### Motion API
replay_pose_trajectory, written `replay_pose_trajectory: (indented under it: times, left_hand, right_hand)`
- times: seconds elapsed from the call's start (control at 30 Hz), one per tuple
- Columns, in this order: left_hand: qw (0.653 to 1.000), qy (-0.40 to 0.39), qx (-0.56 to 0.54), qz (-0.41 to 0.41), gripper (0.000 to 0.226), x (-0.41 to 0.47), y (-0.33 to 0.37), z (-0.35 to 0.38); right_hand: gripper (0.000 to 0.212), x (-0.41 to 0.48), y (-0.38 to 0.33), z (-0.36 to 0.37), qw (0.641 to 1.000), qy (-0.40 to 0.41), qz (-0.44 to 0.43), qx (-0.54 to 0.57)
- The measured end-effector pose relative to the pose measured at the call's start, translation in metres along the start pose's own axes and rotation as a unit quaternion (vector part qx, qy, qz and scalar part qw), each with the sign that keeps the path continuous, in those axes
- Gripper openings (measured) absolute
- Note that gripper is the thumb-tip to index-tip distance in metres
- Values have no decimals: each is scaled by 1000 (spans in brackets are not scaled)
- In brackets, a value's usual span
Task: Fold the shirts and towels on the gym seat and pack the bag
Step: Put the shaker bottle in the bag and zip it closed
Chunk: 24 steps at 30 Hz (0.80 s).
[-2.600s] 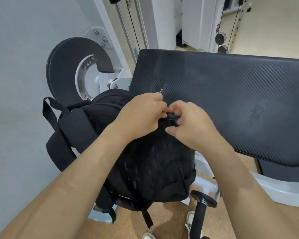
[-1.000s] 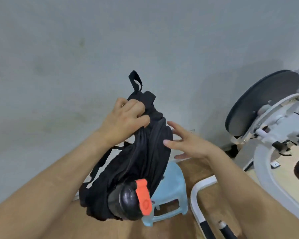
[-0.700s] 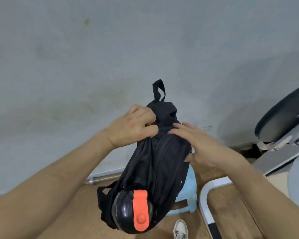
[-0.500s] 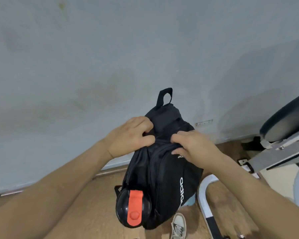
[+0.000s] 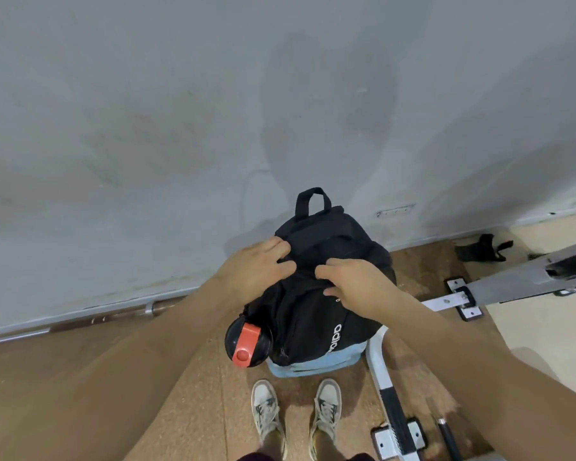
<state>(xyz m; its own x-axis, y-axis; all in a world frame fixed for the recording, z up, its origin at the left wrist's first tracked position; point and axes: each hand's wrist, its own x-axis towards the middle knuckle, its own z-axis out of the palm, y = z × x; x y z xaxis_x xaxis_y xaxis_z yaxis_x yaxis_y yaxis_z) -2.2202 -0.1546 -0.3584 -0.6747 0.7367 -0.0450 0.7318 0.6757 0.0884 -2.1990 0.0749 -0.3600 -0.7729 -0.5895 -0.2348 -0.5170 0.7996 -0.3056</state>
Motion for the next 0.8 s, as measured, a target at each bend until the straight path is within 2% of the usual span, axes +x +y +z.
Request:
replay_pose_trajectory:
  times: [0.07,0.13,0.2,0.23,0.3,0.33,0.43,0.53,0.67,0.8]
  left_hand:
    - [987,-1,-102,-123,41,2,-10,15]
    - [942,-54,-222,-244,58,3,-12,32]
    - [916,-137,-246,-286,94,3,-7,53]
    - [913,-156,-231,-298,103,4,-5,64]
    - [904,-156,-219,-334,99,8,-8,89]
    - [896,-155,-219,-353,94,11,-11,100]
    - [884,-149,-214,-387,79,27,-13,125]
    - [873,-111,-236,-412,70,35,-15,137]
    - [861,-22,-215,-461,79,26,-19,136]
    - [858,-56,-234,-454,85,34,-22,131]
  right_hand:
    - [18,27,3,10,1000,21,13,-13]
    - [26,48,10,15,998,47,44,-18]
    - [46,55,23,22,995,38,91,-8]
    - [61,54,33,25,993,16,116,-15]
    - [85,48,50,31,986,-43,158,-42]
    - [89,46,58,37,981,-65,179,-43]
    - [78,51,71,54,967,-69,243,24]
    - [49,58,79,60,963,-30,260,64]
    - [34,56,86,46,969,-20,239,66]
    - [27,63,84,29,967,-22,248,51]
